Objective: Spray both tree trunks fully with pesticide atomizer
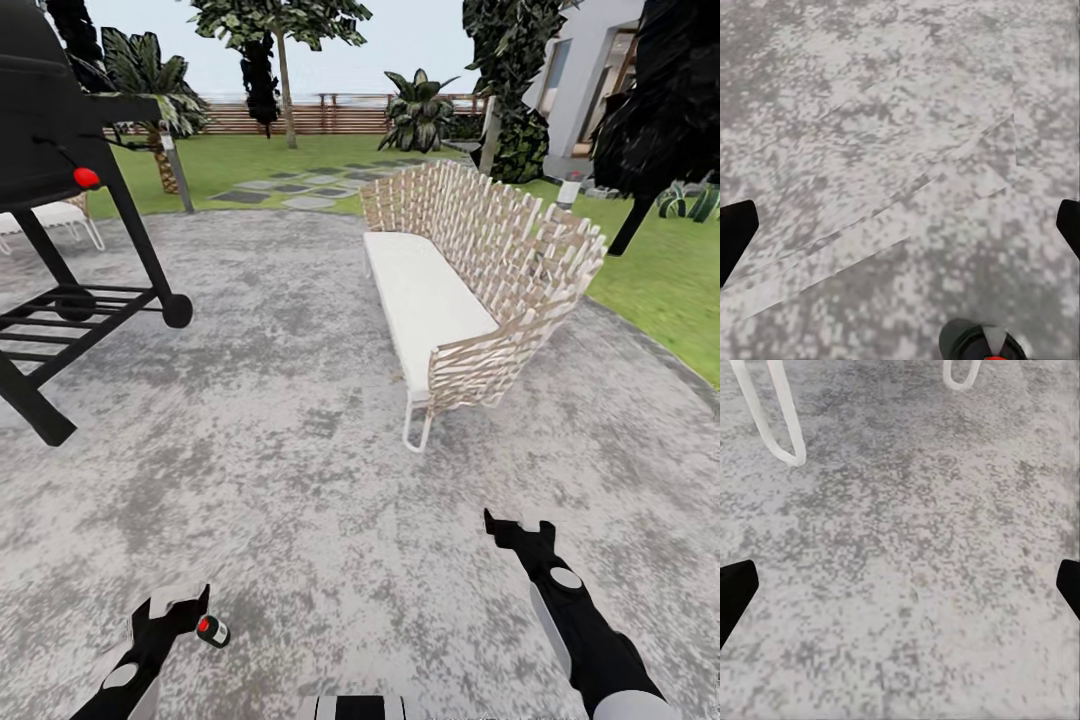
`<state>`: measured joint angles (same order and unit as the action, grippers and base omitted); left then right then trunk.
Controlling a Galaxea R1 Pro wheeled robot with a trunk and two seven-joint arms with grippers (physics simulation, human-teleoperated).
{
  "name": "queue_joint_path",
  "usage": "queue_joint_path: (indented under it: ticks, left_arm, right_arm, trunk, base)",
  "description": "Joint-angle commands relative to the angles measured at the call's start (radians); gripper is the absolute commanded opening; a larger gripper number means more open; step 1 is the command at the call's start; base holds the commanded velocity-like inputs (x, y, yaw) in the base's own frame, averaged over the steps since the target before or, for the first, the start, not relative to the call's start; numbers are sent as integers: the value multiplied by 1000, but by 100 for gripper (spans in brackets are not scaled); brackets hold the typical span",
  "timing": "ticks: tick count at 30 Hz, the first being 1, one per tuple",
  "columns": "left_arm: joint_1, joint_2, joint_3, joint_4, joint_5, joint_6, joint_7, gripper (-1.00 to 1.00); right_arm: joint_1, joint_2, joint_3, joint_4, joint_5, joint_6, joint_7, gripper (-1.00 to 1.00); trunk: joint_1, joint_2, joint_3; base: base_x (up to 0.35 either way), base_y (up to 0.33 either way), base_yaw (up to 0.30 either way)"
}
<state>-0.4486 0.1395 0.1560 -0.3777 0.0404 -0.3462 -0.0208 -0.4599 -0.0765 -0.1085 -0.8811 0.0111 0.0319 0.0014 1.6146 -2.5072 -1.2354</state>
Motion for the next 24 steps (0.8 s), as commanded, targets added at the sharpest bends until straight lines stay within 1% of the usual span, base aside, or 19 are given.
queue_joint_path:
  ticks: [1, 8, 13, 15, 21, 24]
  left_arm:
    - [0, 0, 1, 1, 4, -3, -2, 100]
    - [0, 0, 2, 0, 3, -3, -2, 100]
    - [-1, 0, 2, 0, 4, -6, -2, 100]
    - [-1, 0, 2, 0, 4, -6, -2, 100]
    - [-1, 0, 2, 0, 5, -7, -2, 100]
    - [0, 0, 2, 0, 5, -7, -2, 100]
  right_arm:
    - [0, 1, 0, -1, 1, 3, 0, 100]
    - [0, 0, 0, -1, 1, 3, 0, 100]
    - [0, 0, 0, -1, 1, 3, 0, 100]
    - [0, 0, 0, -1, 1, 3, 0, 100]
    - [0, 0, -1, -2, 1, 3, 0, 100]
    - [0, 0, -1, -2, 1, 3, 0, 100]
  trunk:
    - [0, 0, 0]
    - [0, 0, 0]
    - [0, 0, 0]
    - [0, 0, 0]
    - [0, 0, 0]
    - [0, 0, 0]
  base:
    - [0, 0, -107]
    - [-17, 0, -33]
    - [-241, 0, -3]
    - [-120, 0, 0]
    - [-32, 0, -7]
    - [-5, 0, -165]
